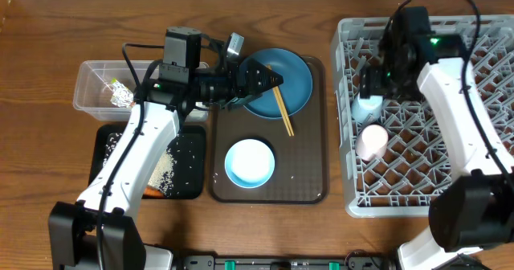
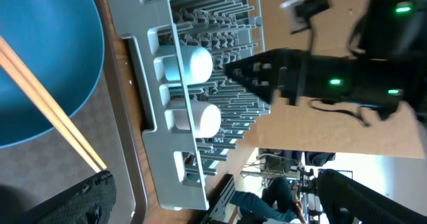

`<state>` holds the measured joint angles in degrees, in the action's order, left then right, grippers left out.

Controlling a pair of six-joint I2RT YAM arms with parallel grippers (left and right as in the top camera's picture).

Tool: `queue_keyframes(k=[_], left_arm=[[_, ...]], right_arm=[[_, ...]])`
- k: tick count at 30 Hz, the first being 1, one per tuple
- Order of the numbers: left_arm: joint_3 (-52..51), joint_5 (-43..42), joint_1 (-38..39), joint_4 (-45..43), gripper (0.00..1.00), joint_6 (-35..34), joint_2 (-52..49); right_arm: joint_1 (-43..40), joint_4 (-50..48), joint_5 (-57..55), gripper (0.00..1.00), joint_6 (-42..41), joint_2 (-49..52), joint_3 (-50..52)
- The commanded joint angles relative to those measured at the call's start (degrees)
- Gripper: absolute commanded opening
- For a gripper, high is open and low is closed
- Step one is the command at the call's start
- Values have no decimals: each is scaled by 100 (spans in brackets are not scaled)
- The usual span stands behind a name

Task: Sort waste into correct bins and load items into the dishwasher rack
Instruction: 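Open the right gripper and raise it out of the rack, then move the right gripper left to the light blue bowl on the brown tray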

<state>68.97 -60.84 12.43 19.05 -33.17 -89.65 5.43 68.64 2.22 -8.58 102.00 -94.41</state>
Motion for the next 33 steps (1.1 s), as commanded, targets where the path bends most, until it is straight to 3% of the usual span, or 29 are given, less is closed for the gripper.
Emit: queue_keyframes(k=[1,6,22,33], left_arm=[[-42,52,-15,-20,98,37,-20],[-42,52,-15,-20,98,37,-20],[-42,52,-15,-22,98,37,-20],[-42,52,-15,-20,98,35,-20]], right_arm=[[33,299,802,76,426,-11,-579],[142,706,1958,74,614,-11,-866],[592,1569,2227,80,608,-11,-859],[1362,2013,2288,83,697,-11,-859]])
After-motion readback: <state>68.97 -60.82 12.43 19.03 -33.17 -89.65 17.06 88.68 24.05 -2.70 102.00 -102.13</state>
